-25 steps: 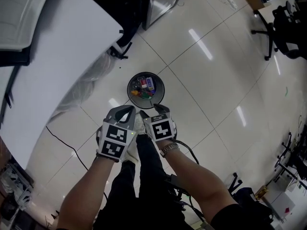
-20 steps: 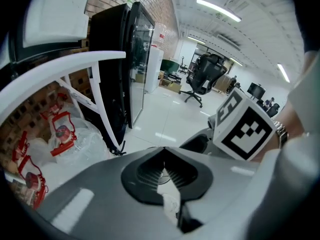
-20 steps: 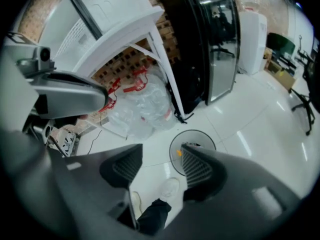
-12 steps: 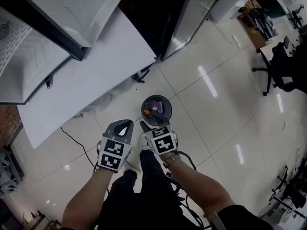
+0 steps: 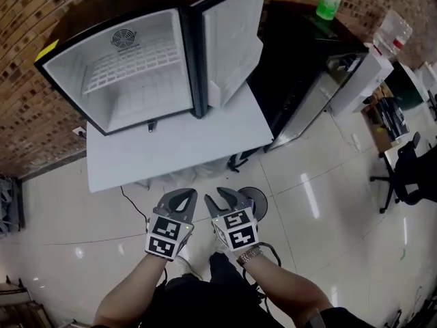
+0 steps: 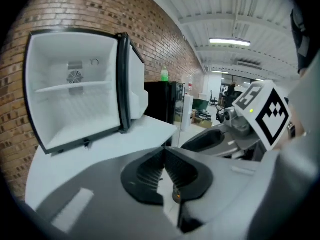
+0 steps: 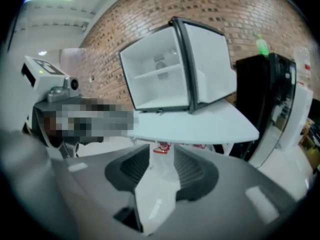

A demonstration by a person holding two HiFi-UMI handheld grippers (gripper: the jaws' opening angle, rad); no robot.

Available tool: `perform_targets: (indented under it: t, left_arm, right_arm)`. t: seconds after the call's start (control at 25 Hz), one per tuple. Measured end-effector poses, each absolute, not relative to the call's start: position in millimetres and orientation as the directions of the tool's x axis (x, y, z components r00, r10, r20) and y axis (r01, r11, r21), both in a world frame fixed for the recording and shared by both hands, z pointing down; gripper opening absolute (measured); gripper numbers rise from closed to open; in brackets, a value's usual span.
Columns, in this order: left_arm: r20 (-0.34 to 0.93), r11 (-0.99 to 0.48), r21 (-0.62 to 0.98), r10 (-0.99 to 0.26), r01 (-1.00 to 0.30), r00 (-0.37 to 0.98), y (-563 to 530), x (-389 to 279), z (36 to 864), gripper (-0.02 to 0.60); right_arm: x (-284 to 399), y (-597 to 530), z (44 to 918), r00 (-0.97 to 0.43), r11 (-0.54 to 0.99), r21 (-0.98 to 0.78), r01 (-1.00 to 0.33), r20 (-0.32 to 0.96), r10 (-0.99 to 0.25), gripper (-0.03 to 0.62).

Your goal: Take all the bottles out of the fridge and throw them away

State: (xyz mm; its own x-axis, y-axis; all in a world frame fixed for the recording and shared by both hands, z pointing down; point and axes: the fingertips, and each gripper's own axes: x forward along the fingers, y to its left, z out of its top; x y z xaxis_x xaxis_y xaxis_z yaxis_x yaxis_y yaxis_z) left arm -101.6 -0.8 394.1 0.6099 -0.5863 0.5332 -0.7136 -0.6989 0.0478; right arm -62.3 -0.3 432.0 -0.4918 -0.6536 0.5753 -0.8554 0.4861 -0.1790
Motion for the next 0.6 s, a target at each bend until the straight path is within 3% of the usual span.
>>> perform_targets:
  t: [0.28,0.6]
  left_arm:
    - [0.401,-0.603,0.004,-0.73,-0.798,0.554,17,-190,324,0.003]
    - [0.275,-0.569,-0.026,-0.794,-0.822,0.542,46,-251,263,0.003]
  right_arm:
    - [-143,8,331,-0.575,0.612,-0.059,-0.788,0.426,-0.699,0.068]
    - [-210,43,279,-0.615,0.658,0.006,-0.753,0.352,-0.706,0.051]
